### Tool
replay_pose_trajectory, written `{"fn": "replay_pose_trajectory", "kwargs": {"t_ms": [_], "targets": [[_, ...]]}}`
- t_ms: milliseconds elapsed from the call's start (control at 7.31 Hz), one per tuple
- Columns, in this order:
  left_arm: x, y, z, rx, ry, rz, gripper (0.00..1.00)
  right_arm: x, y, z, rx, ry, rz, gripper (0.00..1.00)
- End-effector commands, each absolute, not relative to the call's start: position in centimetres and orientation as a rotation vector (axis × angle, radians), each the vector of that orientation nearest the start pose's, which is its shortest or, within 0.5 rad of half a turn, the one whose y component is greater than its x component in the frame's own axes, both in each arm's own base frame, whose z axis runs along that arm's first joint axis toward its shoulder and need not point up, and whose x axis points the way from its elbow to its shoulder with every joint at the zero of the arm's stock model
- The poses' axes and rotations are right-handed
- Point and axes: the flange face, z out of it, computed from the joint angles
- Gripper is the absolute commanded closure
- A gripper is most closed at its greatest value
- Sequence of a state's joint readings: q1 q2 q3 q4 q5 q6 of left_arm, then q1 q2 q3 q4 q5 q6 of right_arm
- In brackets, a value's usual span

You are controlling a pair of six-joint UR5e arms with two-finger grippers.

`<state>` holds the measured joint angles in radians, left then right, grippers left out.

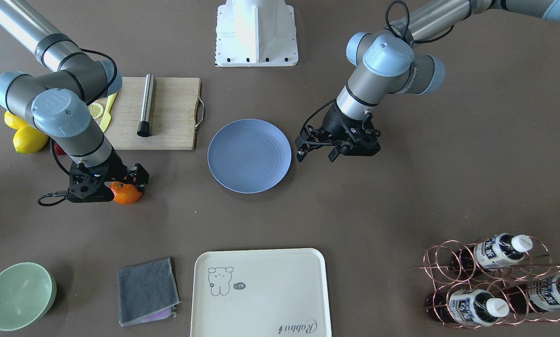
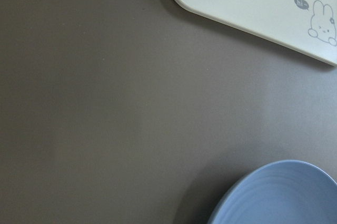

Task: Pick orange to plate
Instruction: 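Lower the right gripper onto the orange and close it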

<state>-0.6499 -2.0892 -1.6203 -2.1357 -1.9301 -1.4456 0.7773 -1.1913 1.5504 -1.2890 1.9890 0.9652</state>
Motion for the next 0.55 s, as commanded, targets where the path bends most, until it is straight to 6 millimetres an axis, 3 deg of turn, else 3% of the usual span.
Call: {"fn": "replay_pose_trajectory", "kwargs": {"t_ms": [0, 137, 410], "targets": [[46.8, -48.6, 27.0, 0.139, 1.157, -0.255, 0.02, -41.0, -52.5, 42.7, 0.091, -0.750, 0.045, 0.99], [46.4, -49.0, 27.0, 0.143, 1.157, -0.262, 0.02, -41.2, -52.7, 41.7, 0.099, -0.762, 0.043, 1.00], [43.7, -51.0, 27.1, 0.149, 1.164, -0.207, 0.02, -40.3, -53.2, 36.3, 0.131, -0.833, 0.068, 1.00]]}}
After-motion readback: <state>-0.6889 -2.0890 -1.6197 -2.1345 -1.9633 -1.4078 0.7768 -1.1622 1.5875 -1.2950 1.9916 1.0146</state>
